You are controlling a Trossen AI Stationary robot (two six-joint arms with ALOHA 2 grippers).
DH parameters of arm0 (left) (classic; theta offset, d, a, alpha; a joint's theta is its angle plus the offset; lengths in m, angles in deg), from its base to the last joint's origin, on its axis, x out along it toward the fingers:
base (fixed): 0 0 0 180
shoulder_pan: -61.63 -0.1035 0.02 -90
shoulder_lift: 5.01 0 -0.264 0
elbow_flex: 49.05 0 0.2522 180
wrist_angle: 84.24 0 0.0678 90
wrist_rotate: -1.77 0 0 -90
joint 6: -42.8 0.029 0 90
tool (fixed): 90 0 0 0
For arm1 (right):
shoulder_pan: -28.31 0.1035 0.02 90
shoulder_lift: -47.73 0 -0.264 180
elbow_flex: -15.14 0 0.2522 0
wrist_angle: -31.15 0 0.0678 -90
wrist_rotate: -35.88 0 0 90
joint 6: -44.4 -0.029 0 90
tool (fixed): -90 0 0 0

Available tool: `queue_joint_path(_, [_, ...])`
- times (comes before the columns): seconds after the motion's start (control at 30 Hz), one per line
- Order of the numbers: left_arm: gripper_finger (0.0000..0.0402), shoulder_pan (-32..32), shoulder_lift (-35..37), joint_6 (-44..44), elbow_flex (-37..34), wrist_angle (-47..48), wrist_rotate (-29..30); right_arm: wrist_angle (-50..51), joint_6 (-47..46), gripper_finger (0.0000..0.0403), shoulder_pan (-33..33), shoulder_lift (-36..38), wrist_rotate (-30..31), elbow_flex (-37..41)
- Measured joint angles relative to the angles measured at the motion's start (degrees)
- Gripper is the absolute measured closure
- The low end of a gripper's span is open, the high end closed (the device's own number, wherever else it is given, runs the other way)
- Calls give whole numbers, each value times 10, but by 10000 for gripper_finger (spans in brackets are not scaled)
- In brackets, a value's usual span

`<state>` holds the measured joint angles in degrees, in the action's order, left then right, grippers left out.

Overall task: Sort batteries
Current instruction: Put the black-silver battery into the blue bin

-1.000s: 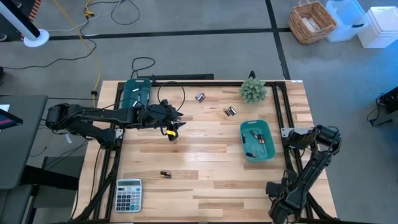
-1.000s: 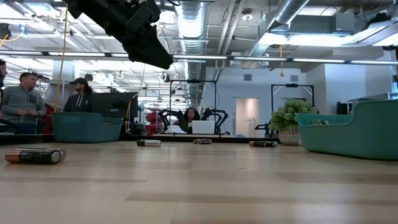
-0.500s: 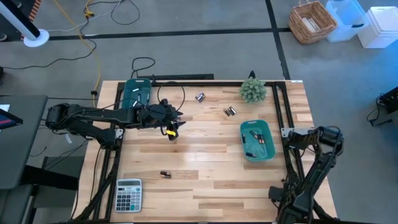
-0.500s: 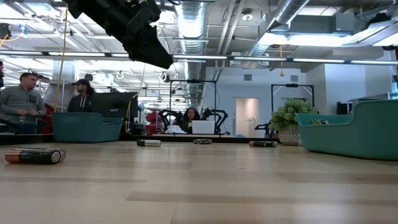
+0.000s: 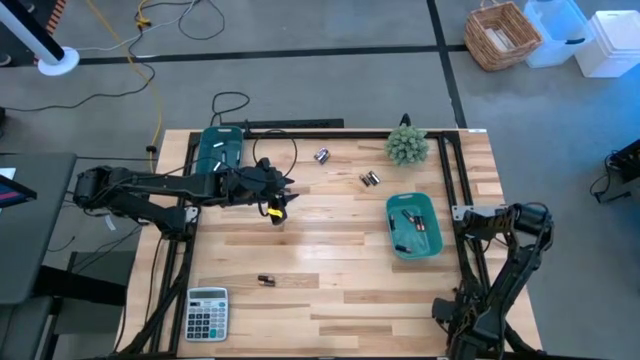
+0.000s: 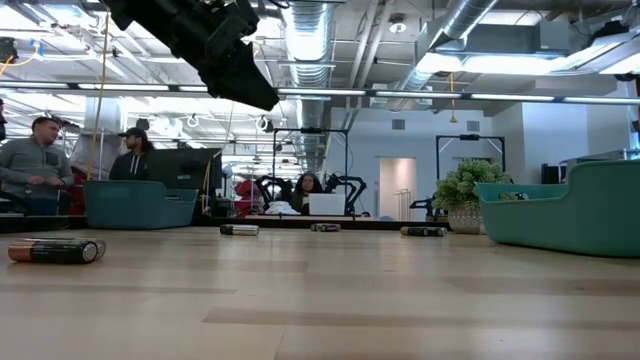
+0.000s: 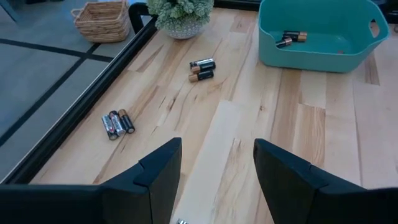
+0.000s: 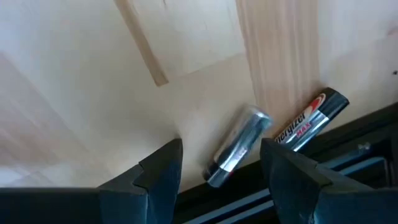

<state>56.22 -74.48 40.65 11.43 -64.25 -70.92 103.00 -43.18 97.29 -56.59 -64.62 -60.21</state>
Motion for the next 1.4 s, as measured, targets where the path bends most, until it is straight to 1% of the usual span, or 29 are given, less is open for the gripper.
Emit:
queue_joint_path(0.43, [207,0,0,0,0,-2,0,-26,25,172,-1,3,-3,10])
queue_joint_path(0.53, [207,0,0,0,0,-1,0,-31,48,193,-6,2,-3,10])
queue_joint_path(0.77, [207,0,0,0,0,-1,0,-35,86,273,-30,1,-8,10])
queue_joint_path(0.9, [207,0,0,0,0,-1,0,-38,114,308,-45,0,-12,11])
queue_joint_path(1.03, [207,0,0,0,0,-1,0,-41,137,333,-55,0,-12,11])
queue_joint_path(1.17, [207,0,0,0,0,-1,0,-46,139,354,-58,1,-11,10])
queue_joint_path(1.4, [207,0,0,0,0,0,0,-50,136,368,-58,1,-8,10])
